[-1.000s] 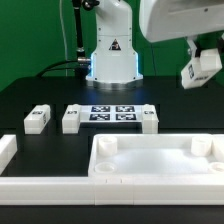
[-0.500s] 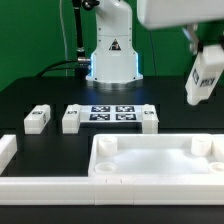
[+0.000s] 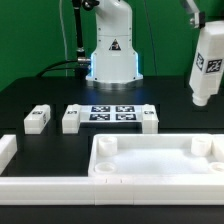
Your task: Assemble desk
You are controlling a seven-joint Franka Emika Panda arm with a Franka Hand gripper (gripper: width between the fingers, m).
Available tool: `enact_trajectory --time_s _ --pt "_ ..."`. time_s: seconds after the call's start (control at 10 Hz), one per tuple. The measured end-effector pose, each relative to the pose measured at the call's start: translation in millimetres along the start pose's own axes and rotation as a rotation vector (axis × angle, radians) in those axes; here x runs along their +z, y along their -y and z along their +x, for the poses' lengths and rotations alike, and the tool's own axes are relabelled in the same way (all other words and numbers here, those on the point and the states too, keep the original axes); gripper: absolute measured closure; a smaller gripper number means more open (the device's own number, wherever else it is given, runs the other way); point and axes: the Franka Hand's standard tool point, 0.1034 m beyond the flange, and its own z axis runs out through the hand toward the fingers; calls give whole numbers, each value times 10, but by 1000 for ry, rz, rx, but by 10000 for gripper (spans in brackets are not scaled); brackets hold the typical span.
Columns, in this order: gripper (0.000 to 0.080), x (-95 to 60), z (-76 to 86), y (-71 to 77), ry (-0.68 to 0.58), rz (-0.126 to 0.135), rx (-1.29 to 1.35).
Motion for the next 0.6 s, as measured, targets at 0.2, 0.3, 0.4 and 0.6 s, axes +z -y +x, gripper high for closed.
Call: enact_trajectory --time_s 0.2,0.3,0.4,0.6 --pt "517 118 119 -55 -190 -29 -34" --pt "517 108 209 -5 -261 -33 -43" --pt "517 109 206 -42 -340 -48 -52" --pt "515 167 150 -17 -337 -45 -48"
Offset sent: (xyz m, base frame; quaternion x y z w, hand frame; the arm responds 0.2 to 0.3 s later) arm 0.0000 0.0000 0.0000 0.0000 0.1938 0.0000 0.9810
